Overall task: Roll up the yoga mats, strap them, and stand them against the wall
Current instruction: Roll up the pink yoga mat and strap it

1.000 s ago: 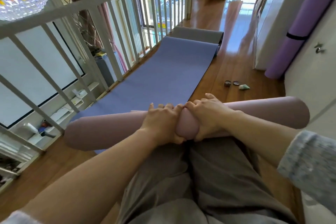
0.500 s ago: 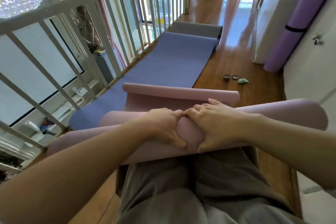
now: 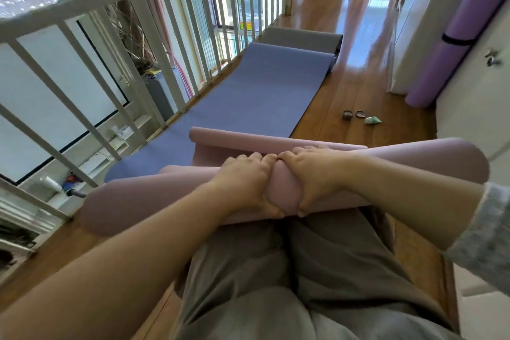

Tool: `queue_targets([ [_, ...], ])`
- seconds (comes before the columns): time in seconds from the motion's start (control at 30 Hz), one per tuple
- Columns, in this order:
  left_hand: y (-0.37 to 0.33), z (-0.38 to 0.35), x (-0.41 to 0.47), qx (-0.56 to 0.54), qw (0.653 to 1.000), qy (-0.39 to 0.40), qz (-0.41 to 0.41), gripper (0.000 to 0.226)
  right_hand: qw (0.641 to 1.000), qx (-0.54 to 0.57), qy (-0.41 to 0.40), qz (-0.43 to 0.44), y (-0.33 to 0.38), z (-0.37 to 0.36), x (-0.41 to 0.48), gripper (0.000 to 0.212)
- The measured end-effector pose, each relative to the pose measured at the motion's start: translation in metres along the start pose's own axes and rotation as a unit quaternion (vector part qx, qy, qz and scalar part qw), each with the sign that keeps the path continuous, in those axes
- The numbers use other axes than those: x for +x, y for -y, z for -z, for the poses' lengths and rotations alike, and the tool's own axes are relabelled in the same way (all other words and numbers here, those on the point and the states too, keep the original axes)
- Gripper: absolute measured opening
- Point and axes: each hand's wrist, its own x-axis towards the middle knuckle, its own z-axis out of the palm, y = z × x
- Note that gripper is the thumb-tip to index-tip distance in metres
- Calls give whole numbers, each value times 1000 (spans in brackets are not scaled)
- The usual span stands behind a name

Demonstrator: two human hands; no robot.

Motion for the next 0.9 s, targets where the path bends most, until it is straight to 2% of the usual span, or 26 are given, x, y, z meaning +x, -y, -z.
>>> queue_targets([
  [0.1, 12, 12, 11, -44, 996, 75, 10, 98, 992, -68, -107, 7, 7, -21, -9, 110],
  [0.17, 12, 14, 14, -39, 995, 85, 21, 97, 991, -51, -121, 9, 4, -26, -3, 107],
  [0.23, 3, 7, 12, 24, 998, 51, 43, 96, 993, -29, -110, 7, 0, -19, 6, 103],
  [0.33, -14, -21, 0, 151, 986, -47, 57, 99, 998, -10, -57, 1, -9, -8, 20, 101],
  [0.43, -10, -32, 4, 144, 984, -91, 51, 101, 1000, 21, -2, -11, -15, 2, 31, 99],
  [0.5, -3, -25, 11, 110, 990, -80, 43, 104, 1000, 5, -7, -27, -14, 2, 30, 101],
  [0.53, 1, -21, 14, 93, 992, -73, 43, 105, 999, -21, -35, -33, -11, -3, 27, 104],
  [0.6, 5, -15, 17, 68, 995, -54, 41, 106, 986, -82, -145, -28, -6, -28, 21, 109],
  [0.67, 6, -10, 19, 66, 997, -31, 36, 106, 969, -79, -232, -15, -4, -50, 15, 105],
  [0.73, 5, -5, 21, 63, 997, -8, 38, 106, 970, -63, -235, -12, -7, -49, 18, 101],
  [0.9, -2, 20, 9, 62, 996, 44, 43, 101, 976, -121, -181, 23, 1, -9, 0, 97],
])
